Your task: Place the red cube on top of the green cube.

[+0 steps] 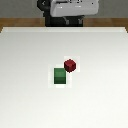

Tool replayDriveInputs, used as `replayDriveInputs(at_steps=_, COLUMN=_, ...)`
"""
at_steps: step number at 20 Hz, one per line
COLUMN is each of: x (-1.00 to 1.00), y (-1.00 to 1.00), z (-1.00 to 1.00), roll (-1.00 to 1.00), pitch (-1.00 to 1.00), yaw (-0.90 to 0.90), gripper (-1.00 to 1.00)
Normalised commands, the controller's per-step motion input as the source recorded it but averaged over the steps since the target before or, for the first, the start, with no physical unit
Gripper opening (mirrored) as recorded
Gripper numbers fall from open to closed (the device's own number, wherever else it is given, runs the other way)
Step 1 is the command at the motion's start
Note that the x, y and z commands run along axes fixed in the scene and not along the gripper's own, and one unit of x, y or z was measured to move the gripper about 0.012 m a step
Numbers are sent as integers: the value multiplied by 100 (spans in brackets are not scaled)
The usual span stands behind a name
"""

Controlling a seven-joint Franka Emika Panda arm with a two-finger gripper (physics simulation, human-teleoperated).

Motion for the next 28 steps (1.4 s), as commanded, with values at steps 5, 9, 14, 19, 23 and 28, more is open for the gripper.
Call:
replayDriveInputs(at_steps=5, x=0, y=0, z=0, roll=0, pitch=0, yaw=0, gripper=100)
replayDriveInputs(at_steps=9, x=0, y=0, z=0, roll=0, pitch=0, yaw=0, gripper=100)
replayDriveInputs(at_steps=14, x=0, y=0, z=0, roll=0, pitch=0, yaw=-3, gripper=100)
replayDriveInputs(at_steps=19, x=0, y=0, z=0, roll=0, pitch=0, yaw=-54, gripper=100)
replayDriveInputs(at_steps=23, x=0, y=0, z=0, roll=0, pitch=0, yaw=-75, gripper=100)
replayDriveInputs(at_steps=28, x=0, y=0, z=0, roll=0, pitch=0, yaw=-63, gripper=100)
